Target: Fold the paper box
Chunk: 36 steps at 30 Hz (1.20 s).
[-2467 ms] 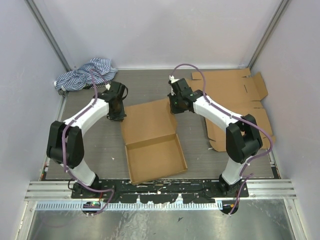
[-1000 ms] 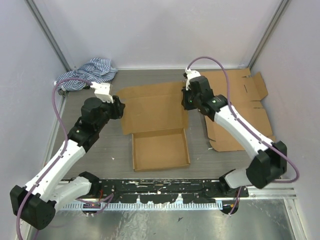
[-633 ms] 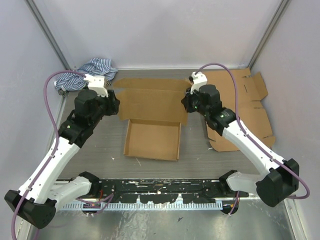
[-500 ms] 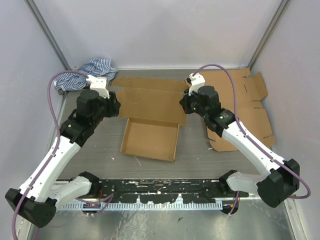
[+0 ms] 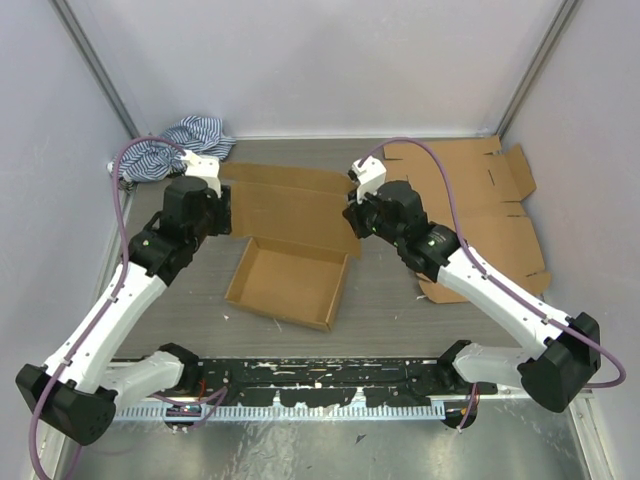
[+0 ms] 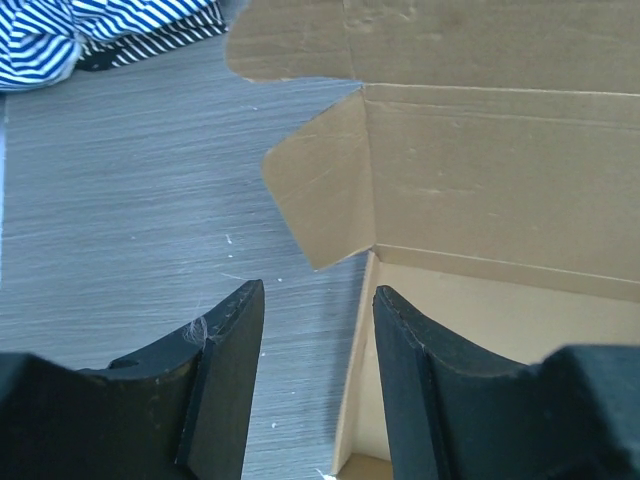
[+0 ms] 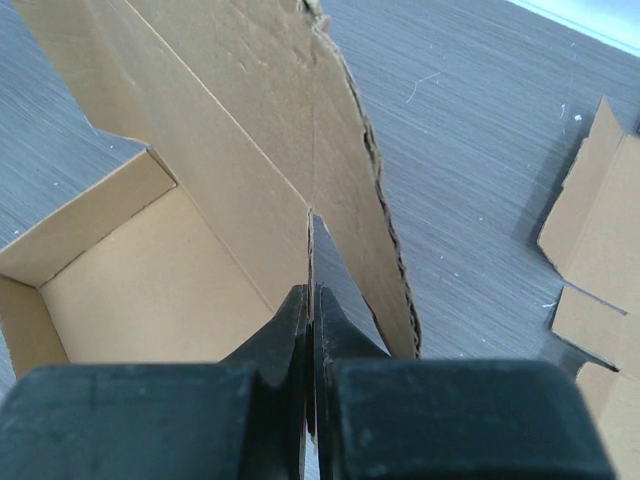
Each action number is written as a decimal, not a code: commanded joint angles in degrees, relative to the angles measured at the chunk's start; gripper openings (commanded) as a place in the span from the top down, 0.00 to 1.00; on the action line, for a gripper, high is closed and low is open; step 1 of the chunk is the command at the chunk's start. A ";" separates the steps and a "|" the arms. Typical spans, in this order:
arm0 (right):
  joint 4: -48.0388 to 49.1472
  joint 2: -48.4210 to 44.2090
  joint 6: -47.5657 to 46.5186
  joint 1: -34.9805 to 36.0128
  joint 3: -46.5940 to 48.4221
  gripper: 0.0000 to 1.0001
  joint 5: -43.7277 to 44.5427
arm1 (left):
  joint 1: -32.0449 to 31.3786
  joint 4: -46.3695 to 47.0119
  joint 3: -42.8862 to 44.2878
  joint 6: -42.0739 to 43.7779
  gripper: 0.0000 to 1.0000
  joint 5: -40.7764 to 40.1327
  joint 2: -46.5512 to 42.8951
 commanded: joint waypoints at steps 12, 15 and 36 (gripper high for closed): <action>5.25 16.20 -12.46 0.19 16.14 0.99 0.65 | 0.22 -2.09 3.76 1.05 0.38 -9.03 3.56; 5.32 19.30 -12.98 0.21 17.63 0.99 1.22 | 3.60 -6.92 7.32 -3.11 0.35 -13.05 8.28; 1.79 21.67 -12.82 -2.26 18.74 0.99 -6.24 | 12.11 -4.57 12.55 -1.53 0.41 2.42 18.31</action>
